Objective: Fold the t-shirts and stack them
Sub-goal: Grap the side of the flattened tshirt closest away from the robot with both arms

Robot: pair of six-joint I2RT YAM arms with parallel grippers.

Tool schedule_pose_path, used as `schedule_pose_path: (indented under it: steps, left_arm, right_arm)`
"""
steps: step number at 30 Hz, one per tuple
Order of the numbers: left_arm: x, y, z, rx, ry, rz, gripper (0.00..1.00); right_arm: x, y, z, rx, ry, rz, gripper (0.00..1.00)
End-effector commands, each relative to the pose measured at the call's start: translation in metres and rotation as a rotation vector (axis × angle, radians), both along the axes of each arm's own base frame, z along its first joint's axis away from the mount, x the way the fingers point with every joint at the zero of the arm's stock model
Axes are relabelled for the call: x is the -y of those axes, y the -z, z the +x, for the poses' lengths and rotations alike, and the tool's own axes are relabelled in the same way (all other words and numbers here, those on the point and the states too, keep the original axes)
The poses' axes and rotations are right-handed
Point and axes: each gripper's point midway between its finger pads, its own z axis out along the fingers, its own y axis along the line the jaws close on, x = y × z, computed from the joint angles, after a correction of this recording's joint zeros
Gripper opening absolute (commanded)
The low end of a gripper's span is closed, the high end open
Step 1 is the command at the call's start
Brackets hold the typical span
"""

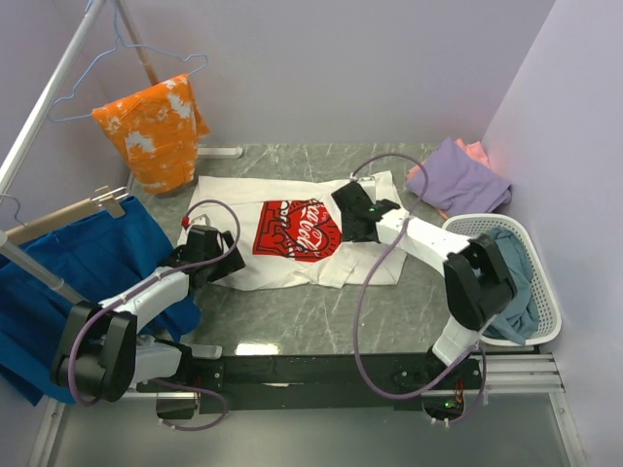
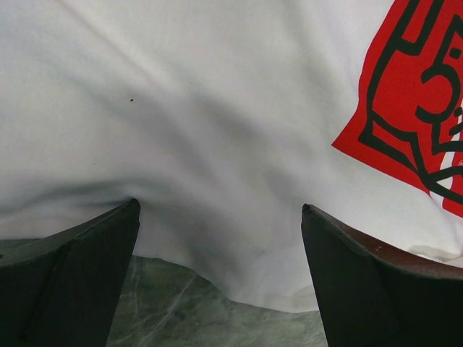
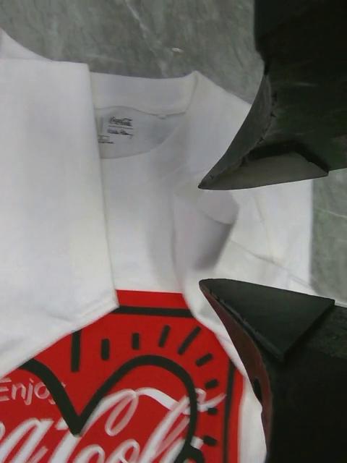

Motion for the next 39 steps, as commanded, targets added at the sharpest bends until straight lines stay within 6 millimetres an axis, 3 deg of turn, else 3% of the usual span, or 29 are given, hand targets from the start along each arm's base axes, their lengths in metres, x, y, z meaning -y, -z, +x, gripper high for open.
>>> schedule_pose_path:
  steps: [1, 8, 13, 21, 26, 31, 34, 36, 39]
  left_arm:
    - [0.004, 0.004, -0.003, -0.03, 0.02, -0.011, 0.99]
    - [0.005, 0.005, -0.003, -0.038, 0.026, -0.009, 0.99]
    - [0.005, 0.006, -0.003, -0.043, 0.026, -0.008, 0.99]
    - [0.006, 0.007, -0.003, -0.048, 0.029, -0.008, 0.99]
    - [0.006, 0.007, -0.003, -0.049, 0.03, -0.009, 1.0]
    - [0.006, 0.008, -0.003, -0.054, 0.032, -0.008, 0.99]
    - [0.006, 0.009, -0.003, -0.056, 0.029, -0.006, 0.99]
    - [0.006, 0.009, -0.004, -0.056, 0.029, -0.006, 0.99]
    - [0.006, 0.008, -0.004, -0.053, 0.03, -0.006, 0.99]
  right_arm:
    - [-0.014, -0.04, -0.021, 0.044, -0.079, 0.156, 0.59]
    - [-0.039, 0.014, -0.092, -0.161, -0.134, 0.396, 0.54]
    - [-0.052, 0.039, -0.12, -0.245, -0.124, 0.533, 0.53]
    - [-0.076, 0.038, -0.124, -0.233, -0.121, 0.706, 0.54]
    - [-0.077, 0.044, -0.118, -0.223, -0.093, 0.704, 0.54]
    - [-0.08, 0.056, -0.116, -0.245, -0.077, 0.703, 0.47]
    - [-0.078, 0.057, -0.117, -0.238, -0.075, 0.7, 0.29]
    - [-0.074, 0.053, -0.115, -0.216, -0.074, 0.685, 0.09]
    - [-0.067, 0.038, -0.116, -0.169, -0.086, 0.683, 0.0]
